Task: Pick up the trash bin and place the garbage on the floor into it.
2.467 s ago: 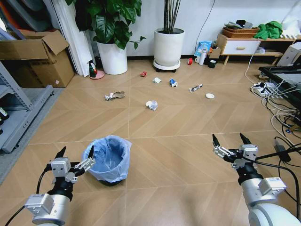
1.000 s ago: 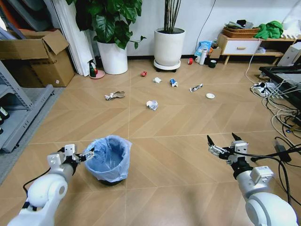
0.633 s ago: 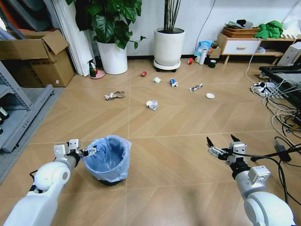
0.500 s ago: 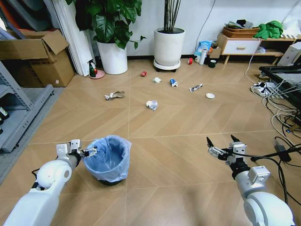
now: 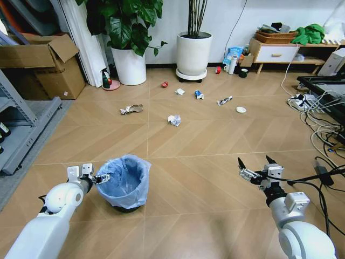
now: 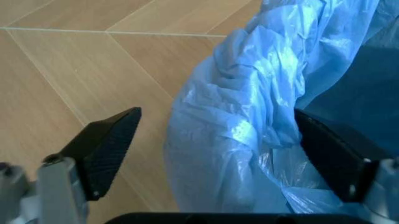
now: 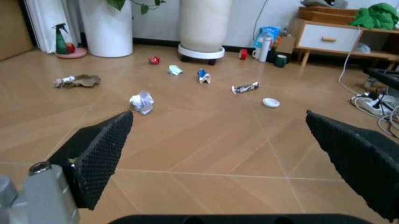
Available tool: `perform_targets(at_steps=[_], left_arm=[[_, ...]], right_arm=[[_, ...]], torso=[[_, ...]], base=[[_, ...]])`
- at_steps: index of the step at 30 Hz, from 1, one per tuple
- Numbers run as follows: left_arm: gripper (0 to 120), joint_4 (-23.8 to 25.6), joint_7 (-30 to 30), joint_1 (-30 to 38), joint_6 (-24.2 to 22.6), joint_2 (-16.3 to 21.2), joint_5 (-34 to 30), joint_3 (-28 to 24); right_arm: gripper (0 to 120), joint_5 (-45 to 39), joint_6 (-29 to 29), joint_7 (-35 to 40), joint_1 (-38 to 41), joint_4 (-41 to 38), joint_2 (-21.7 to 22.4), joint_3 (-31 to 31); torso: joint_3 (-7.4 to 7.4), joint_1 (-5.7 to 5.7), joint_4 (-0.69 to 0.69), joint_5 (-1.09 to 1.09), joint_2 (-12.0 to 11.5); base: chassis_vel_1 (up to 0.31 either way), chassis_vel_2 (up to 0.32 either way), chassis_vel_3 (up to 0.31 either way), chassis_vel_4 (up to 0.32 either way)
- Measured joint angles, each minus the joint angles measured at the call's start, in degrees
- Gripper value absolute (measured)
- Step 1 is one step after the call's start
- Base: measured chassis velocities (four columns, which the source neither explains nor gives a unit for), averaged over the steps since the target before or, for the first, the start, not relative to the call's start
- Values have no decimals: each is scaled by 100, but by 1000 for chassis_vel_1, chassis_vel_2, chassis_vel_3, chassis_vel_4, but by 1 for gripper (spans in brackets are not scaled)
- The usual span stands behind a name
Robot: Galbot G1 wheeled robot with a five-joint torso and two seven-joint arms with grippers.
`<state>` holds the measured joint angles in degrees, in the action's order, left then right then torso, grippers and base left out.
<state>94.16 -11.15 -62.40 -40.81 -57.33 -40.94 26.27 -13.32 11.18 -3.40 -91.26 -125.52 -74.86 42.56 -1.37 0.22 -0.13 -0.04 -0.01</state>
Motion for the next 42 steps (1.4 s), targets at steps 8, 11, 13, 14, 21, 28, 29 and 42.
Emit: perform_targets(at_steps=[8,11,13,14,21,28,29,42], left_arm=[[62,-30,-27,64,-123,-3,-100,-44],[53,-43,-27,72,-132,-6,-111,-54],[46,-59,-8,76,-117,-13,-112,-69],[42,-63,2,76,-110,-16,-112,-75],[14,-57,9,56,-17,-91,-105,-92],[0,222,-231,-125,67,-235,-93,1],[0,430,-358,-236,92,-253,-193,93],[0,2128,-1286,-1269,732,-449,-239,904]], right_arm=[[100,-3,-7,4,-10,-30,-14,33],[100,-5,-9,12,-13,-35,-14,43],[100,-20,-9,38,-14,-40,-7,51],[100,-26,-9,49,-12,-40,-3,55],[100,-117,215,281,34,-82,7,70],[100,-221,445,429,108,-136,68,121],[100,-285,481,504,144,-136,94,127],[100,-850,656,806,318,-337,174,205]], torso=[[0,0,0,0,0],[0,0,0,0,0],[0,0,0,0,0],[0,0,0,0,0],[0,0,0,1,0],[0,0,0,-2,0],[0,0,0,1,0],[0,-1,1,0,0]], base=[[0,0,0,0],[0,0,0,0],[0,0,0,0],[0,0,0,0],[0,0,0,0],[0,0,0,0],[0,0,0,0],[0,0,0,0]])
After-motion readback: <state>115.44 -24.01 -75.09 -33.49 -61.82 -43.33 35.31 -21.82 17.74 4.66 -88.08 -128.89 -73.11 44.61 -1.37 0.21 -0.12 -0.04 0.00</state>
